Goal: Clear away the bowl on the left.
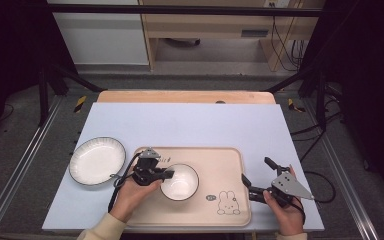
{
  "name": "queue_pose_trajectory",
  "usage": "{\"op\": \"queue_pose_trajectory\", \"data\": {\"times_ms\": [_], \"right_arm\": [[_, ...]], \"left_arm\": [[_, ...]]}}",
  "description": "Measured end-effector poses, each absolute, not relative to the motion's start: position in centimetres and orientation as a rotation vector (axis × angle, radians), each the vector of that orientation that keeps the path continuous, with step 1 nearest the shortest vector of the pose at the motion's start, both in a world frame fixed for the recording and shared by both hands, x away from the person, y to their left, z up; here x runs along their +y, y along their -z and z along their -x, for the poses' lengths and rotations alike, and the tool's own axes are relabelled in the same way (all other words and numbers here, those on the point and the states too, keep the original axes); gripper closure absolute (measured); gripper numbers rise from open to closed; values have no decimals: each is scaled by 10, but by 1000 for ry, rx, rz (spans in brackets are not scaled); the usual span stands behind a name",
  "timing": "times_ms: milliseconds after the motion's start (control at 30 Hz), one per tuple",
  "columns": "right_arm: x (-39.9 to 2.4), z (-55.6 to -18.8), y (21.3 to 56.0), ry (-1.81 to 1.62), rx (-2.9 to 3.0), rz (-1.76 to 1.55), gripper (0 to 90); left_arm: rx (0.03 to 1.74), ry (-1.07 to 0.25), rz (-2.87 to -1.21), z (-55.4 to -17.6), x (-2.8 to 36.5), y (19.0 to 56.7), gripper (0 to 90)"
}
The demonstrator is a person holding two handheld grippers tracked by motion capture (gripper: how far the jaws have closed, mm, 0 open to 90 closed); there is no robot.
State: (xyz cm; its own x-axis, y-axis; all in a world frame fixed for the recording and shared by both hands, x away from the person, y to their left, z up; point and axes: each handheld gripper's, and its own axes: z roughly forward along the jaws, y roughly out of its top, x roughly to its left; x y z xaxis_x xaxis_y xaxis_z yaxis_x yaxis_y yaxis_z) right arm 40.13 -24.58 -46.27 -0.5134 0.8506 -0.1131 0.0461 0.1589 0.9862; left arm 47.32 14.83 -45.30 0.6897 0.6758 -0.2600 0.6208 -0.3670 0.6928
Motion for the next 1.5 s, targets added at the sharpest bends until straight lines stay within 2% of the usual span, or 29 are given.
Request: {"op": "queue_pose_trajectory", "data": {"times_ms": [300,600,633,733,900,1033,1500], "right_arm": [[-245,-401,463,-1422,1735,-863,63],[-244,-402,463,-1428,1737,-864,63],[-244,-402,463,-1428,1737,-864,62],[-244,-402,463,-1429,1738,-864,63],[-244,-402,463,-1426,1740,-862,63],[-244,-402,463,-1427,1740,-864,63],[-244,-402,463,-1422,1746,-863,63]], "left_arm": [[984,-128,-2099,-472,149,452,748],[969,-210,-2121,-472,148,454,598],[969,-215,-2122,-472,148,454,559],[967,-229,-2131,-473,148,455,537],[978,-229,-2124,-474,148,456,433],[965,-238,-2114,-474,150,455,387],[908,-241,-2092,-473,149,450,307]]}}
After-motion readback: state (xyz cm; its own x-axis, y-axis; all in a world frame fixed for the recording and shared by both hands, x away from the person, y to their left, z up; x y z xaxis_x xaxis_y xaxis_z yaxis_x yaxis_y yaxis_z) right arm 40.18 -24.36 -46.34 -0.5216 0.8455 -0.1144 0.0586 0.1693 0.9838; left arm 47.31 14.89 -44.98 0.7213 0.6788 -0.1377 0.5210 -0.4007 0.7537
